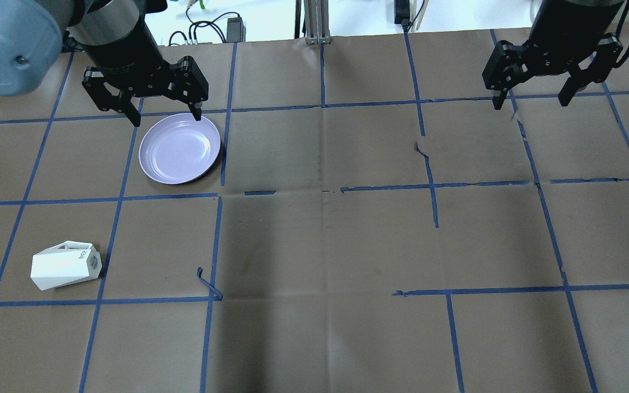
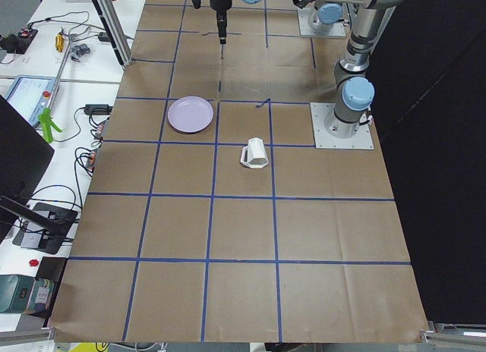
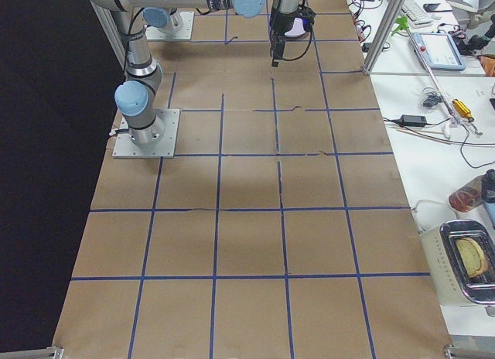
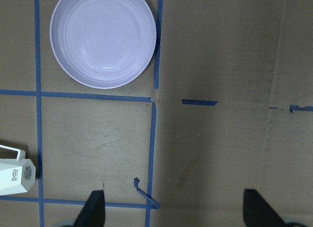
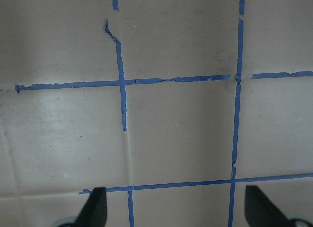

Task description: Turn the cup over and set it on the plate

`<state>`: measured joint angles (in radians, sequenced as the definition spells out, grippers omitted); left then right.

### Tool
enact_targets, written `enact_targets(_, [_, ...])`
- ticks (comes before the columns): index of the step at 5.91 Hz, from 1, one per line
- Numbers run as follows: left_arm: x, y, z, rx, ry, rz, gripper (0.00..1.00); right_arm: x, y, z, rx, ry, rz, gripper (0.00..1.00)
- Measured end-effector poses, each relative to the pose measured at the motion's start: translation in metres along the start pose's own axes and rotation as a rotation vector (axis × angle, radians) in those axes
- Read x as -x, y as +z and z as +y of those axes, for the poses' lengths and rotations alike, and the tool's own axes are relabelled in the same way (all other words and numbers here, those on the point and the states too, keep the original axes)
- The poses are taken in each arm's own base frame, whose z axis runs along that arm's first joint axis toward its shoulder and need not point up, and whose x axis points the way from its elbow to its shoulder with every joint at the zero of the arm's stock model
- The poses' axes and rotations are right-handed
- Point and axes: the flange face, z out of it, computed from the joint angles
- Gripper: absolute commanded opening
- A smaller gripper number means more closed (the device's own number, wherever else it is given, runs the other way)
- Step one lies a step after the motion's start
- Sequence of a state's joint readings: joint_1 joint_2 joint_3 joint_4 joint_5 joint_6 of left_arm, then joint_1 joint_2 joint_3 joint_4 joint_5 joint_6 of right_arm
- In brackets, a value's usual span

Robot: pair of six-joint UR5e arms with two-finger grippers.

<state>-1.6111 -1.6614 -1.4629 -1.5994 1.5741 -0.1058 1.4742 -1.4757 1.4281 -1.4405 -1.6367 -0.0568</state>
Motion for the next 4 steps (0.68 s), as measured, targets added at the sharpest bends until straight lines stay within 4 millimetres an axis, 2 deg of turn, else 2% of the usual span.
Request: enact_targets(4, [0.0065, -0.0012, 0.0057, 0.000, 0.001, -0.006, 0.99, 0.0000, 0.0000, -0.0001, -0.001, 0.000, 0.000, 1.00])
